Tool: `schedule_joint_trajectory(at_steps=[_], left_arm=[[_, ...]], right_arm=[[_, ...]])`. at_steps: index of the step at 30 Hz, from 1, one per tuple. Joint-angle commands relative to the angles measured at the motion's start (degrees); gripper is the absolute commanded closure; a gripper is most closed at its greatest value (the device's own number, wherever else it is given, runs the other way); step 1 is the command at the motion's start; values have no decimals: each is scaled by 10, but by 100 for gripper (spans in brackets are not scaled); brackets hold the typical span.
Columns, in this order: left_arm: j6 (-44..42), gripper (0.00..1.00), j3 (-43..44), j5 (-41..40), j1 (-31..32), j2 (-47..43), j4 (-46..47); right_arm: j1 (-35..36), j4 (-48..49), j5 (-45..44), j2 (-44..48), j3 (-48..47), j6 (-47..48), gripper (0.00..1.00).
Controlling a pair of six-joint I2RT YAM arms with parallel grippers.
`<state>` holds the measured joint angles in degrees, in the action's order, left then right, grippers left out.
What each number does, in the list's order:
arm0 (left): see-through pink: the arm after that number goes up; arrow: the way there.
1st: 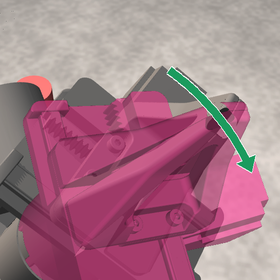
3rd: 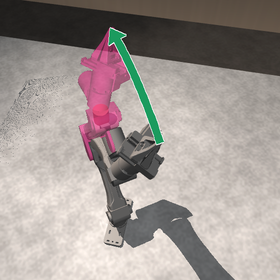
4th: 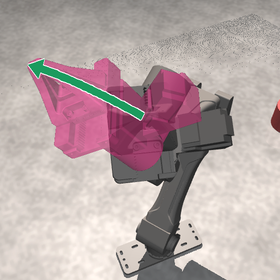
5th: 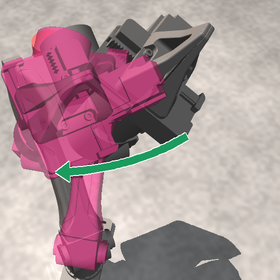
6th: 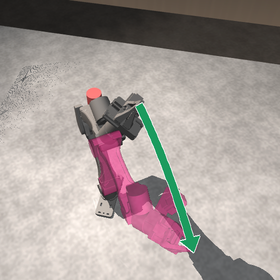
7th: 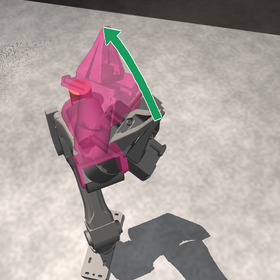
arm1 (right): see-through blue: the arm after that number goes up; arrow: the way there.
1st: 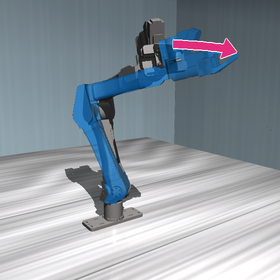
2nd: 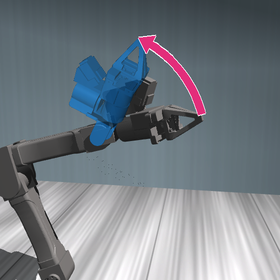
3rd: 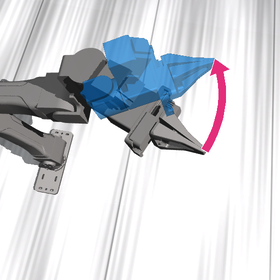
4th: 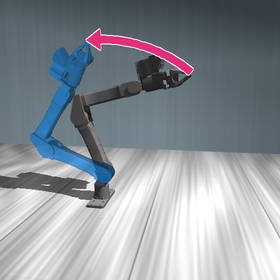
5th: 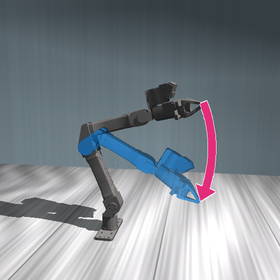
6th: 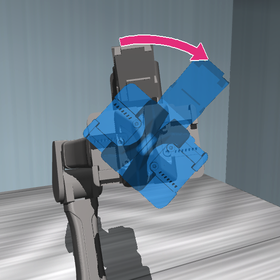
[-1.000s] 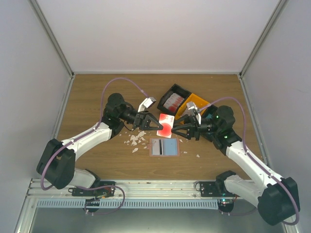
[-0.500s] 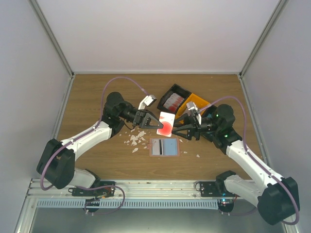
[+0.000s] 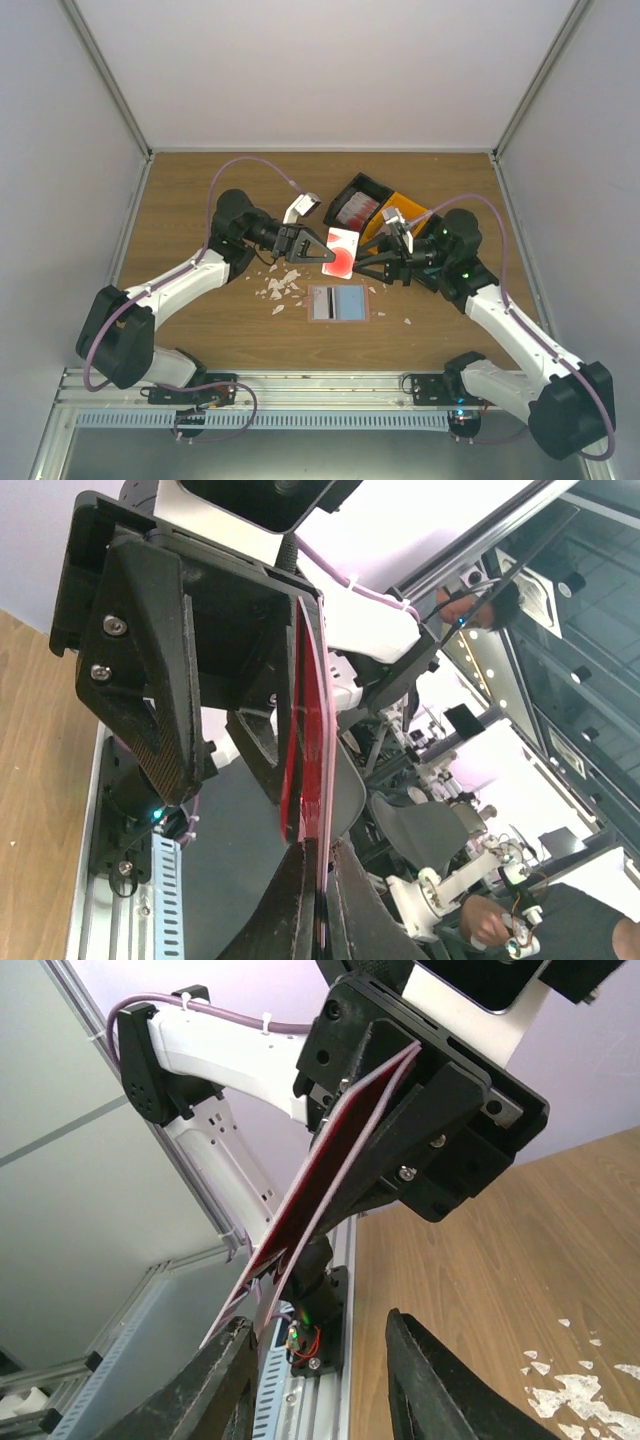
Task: Put the credit cards into the card holder
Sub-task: Place the credit card in the storage box.
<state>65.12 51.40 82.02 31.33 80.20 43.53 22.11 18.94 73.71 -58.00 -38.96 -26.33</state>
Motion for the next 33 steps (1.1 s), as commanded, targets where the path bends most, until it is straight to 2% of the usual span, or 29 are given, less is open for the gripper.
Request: schedule_joint_trajectory(at_steps=[1, 4, 10, 14, 18, 23, 26, 29, 33], left_arm=[[-4, 100, 16, 11, 7, -6, 45], [-36, 100, 21, 9, 8, -9, 16], [-202, 100, 62, -23, 9, -11, -191], [-246, 100, 78, -34, 9, 1, -244], [-245, 100, 86, -41, 8, 23, -254], [-189, 100, 105, -64, -10, 60, -241], [-122, 100, 115, -66, -29, 104, -190], [-74, 100, 134, -65, -43, 156, -144], [-59, 99, 184, -67, -56, 226, -139]], right_arm=[[-5, -48, -43, -25, -27, 4, 66], [-5, -55, -47, -33, -33, -9, 69], [-4, -42, -50, -59, -53, -88, 68], [-4, -74, -60, -98, -79, -120, 65], [-5, -48, -73, -116, -85, -156, 67], [-16, 4, -105, -125, -82, -218, 87], [-38, 25, -114, -145, -86, -251, 99], [-66, 42, -108, -181, -96, -283, 100], [-104, 39, -97, -250, -137, -293, 99]])
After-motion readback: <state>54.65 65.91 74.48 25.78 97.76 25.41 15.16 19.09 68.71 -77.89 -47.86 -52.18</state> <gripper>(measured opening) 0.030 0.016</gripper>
